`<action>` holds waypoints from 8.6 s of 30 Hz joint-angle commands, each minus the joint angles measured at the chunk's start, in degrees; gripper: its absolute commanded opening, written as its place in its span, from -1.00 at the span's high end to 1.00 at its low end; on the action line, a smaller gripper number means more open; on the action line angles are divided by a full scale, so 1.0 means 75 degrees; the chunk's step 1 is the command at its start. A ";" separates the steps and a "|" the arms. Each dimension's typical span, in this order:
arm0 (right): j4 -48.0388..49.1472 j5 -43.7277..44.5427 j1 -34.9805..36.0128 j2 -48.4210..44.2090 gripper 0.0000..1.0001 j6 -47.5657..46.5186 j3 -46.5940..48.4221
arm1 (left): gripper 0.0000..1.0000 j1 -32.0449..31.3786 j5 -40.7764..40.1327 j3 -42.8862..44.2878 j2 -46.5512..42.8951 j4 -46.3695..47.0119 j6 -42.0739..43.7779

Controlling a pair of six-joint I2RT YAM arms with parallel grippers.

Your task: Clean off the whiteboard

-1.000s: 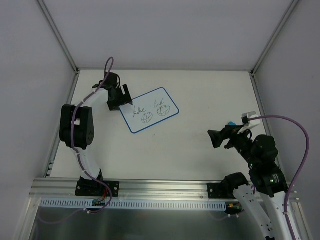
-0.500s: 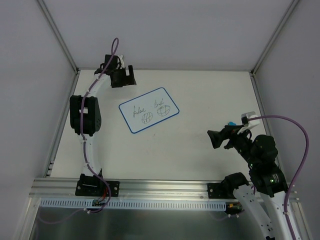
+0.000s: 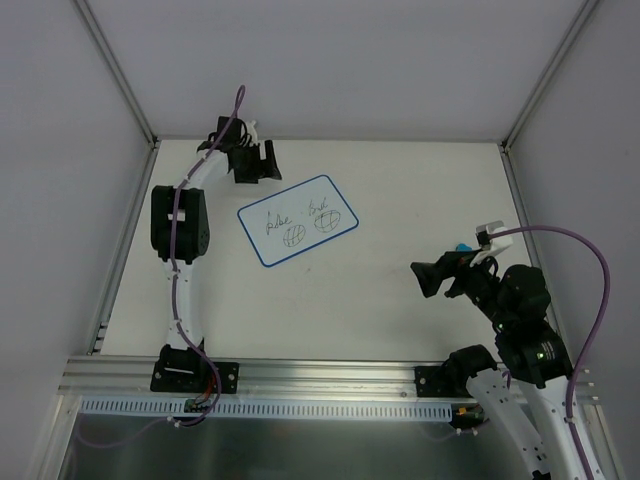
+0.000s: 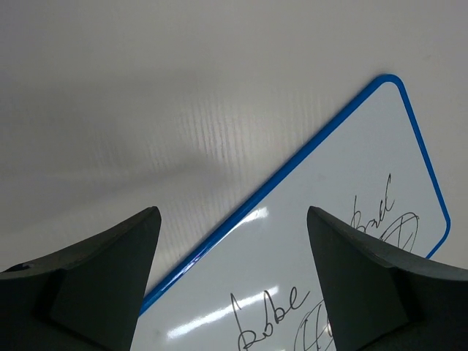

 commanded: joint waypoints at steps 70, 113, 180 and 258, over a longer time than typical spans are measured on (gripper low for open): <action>-0.0078 0.3881 -0.1684 0.5425 -0.99 0.2234 0.1146 | 0.95 -0.4104 -0.2723 -0.7113 -0.3667 0.0050 -0.2177; 0.0755 0.2711 -0.2846 0.9693 0.99 0.1860 0.2295 | 1.00 -0.4234 -0.2746 -0.7148 -0.3503 0.0109 -0.2400; -0.1014 0.3800 0.1163 1.1896 1.00 0.1192 0.4498 | 1.00 -0.4222 -0.2770 -0.6891 -0.3234 0.0085 -0.2822; -0.0334 0.3447 0.1432 1.1263 0.99 0.1824 0.3068 | 1.00 -0.3988 -0.2641 -0.6996 -0.3245 0.0097 -0.2974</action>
